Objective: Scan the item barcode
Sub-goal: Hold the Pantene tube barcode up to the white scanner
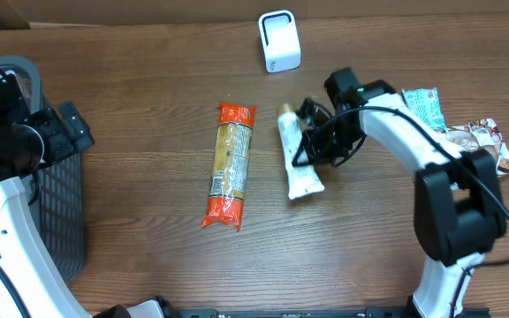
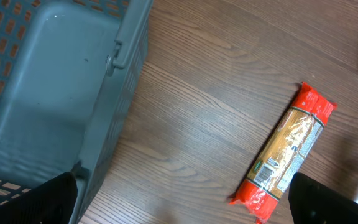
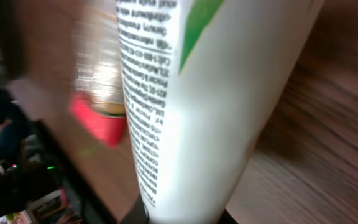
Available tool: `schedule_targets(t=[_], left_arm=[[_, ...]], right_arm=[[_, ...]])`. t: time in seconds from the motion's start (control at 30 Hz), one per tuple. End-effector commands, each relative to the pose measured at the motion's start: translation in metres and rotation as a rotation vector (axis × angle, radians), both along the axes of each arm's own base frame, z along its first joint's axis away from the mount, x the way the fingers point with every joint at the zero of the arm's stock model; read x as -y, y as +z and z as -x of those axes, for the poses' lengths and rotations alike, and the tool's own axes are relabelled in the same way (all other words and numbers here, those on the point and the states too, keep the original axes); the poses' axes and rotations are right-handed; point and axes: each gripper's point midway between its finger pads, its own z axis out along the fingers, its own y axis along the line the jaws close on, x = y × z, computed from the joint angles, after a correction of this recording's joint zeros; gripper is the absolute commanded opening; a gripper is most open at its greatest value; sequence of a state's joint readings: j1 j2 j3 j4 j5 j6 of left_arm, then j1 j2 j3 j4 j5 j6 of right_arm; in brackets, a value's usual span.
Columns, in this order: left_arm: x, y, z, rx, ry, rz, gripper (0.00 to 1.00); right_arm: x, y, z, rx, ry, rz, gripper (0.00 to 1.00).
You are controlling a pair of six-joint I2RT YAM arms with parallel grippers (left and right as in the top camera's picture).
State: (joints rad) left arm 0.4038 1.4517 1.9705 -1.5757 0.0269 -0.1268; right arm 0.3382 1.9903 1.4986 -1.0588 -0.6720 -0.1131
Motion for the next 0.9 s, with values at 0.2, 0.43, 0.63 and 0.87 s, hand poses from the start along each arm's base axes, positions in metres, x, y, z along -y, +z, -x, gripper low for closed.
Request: schedule_targets(t=[0.2,0.43,0.63,0.87], left_arm=[[0.001,0.001,-0.001,0.004,-0.015,-0.003,1.00],[0.001,0.001,-0.001,0.004,-0.015,-0.002,0.99],[0.001,0.001,-0.001,0.004,-0.015,-0.003,1.00],[0.001,0.001,-0.001,0.003,-0.015,-0.002,1.00]], right_arm=[[-0.021,0.172,0.027,0.311,0.101,-0.372,0.04],[-0.019,0.194,0.039,0.361,0.113,-0.394,0.04],[-0.015,0.189,0.027,0.321,0.009,-0.332,0.04],[0.030,0.208,-0.048,0.548,-0.368,0.065,0.03]])
